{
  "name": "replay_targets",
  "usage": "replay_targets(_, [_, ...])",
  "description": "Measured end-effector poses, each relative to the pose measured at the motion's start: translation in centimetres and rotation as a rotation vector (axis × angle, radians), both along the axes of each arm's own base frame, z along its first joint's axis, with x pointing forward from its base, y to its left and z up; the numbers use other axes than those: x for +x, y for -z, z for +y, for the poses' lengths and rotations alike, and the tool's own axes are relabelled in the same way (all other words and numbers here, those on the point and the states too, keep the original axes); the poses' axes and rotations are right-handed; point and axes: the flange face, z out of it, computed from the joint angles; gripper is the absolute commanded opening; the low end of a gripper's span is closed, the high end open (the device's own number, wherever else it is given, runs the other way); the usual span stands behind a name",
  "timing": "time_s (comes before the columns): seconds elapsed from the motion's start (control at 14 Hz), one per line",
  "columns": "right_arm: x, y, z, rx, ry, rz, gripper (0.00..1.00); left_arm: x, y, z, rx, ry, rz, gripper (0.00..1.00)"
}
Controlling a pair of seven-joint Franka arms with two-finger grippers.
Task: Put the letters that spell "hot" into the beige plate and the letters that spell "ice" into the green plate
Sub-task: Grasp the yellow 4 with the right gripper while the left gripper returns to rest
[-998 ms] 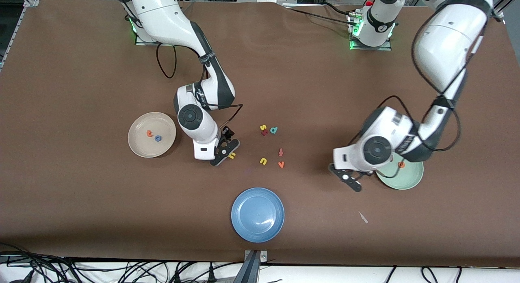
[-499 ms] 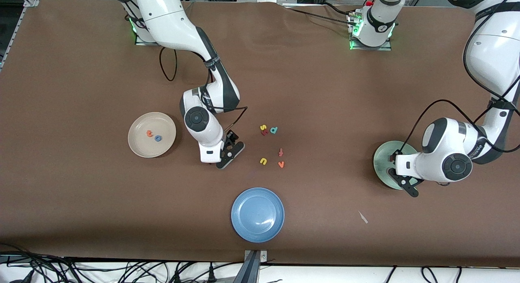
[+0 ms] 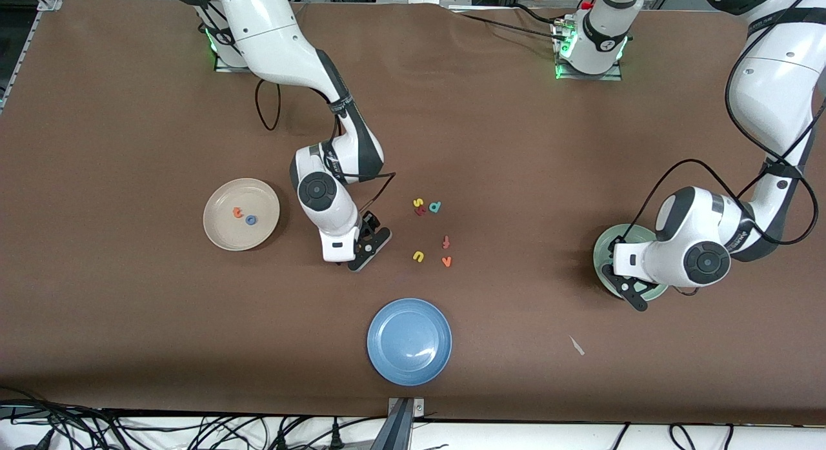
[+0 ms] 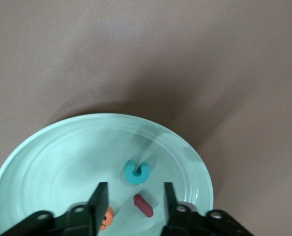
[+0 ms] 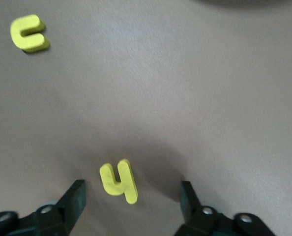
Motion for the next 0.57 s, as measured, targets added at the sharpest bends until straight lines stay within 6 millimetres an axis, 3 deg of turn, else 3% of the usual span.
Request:
replay_targets(0.14, [0.0,-0.2,0.7,0.008,-0.008,-0.005,0.79,0.1,-0.4,-0.8,-0.007,0.011,-0.006,1.00])
replay_targets(0.29, [-0.1,-0.1,0.8,0.009,-0.011,-0.004,0.79,0.1,-2.3,-3.0,-0.023,0.036,-0.014,1.00])
replay_targets(0.43, [-0.2,0.1,1.0,0.008,-0.013,-0.002,0.77,-0.1,-6.4,-5.0,-0.010,0.059,-0.001,1.00])
replay_targets(0.57, [-0.1,0.1,1.0,0.008,-0.013,-0.002,0.72,-0.6,-12.1,-6.2,-0.005,0.039,0.004,1.00])
